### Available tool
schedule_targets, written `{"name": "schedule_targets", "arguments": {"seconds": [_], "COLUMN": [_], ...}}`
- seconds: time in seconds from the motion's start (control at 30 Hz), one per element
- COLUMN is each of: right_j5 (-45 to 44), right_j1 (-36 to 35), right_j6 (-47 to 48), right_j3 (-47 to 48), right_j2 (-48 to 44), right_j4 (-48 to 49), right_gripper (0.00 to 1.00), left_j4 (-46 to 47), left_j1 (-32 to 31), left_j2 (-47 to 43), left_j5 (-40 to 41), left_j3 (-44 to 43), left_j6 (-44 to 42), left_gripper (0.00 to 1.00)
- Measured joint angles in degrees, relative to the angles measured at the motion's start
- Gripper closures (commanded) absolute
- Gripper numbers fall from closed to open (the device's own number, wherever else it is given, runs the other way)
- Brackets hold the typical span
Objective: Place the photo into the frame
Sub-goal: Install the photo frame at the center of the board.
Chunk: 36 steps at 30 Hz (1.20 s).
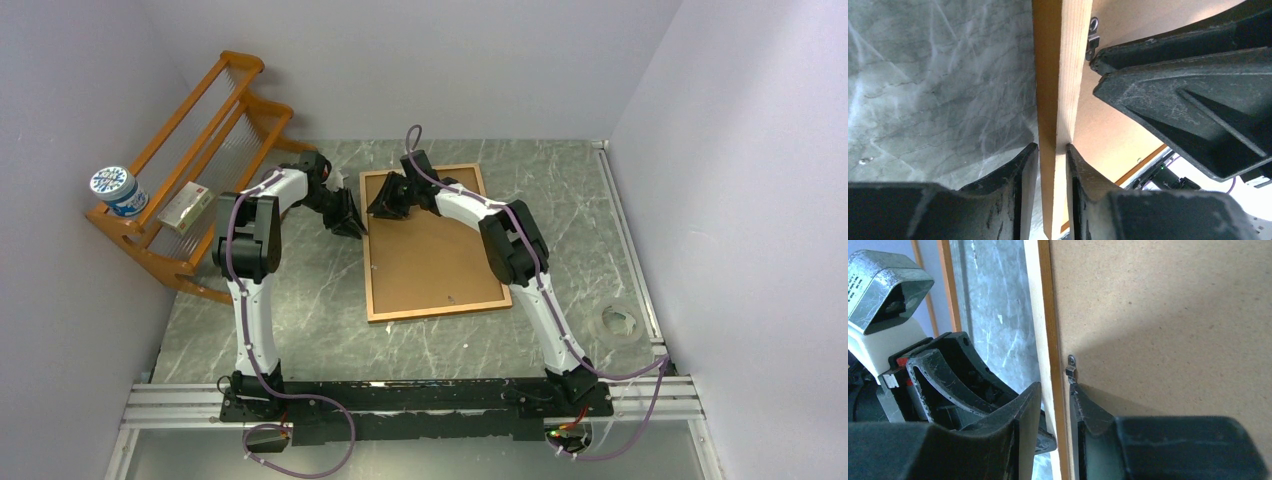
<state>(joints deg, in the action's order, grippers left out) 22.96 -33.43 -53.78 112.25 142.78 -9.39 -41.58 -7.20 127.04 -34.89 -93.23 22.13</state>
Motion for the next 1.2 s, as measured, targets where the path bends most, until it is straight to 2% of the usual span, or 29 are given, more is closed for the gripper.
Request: {"name": "schedule_targets", "arguments": {"seconds": [0.57, 0.8, 0.97, 1.2], "right_j5": [5.1, 5.4, 4.4, 4.3], "right_j1": [0.4, 1.0, 1.6, 1.7], "right_j6": [-0.6, -0.9, -1.0, -1.3], "right_j3": [0.5, -8.9, -14.8, -15.1], "right_j2": [2.3, -1.0, -4.6, -4.8], "right_j4": [8.6, 19.0, 20.5, 20.7], "right_gripper": [0.49, 0.49, 0.5, 0.5], "left_j4": [0.3, 0.4, 0.3, 0.2], "left_j1": [0.3, 0.2, 0.2, 0.2], "left_j2": [0.6, 0.6, 0.6, 0.6], "left_j5": [-2.1, -2.3, -2.3, -2.1], "left_j3": [0.0, 0.0, 0.0, -0.1], "left_j6": [0.0, 0.0, 0.0, 0.0], "left_gripper": [0.73, 0.73, 0.72, 0.7]}}
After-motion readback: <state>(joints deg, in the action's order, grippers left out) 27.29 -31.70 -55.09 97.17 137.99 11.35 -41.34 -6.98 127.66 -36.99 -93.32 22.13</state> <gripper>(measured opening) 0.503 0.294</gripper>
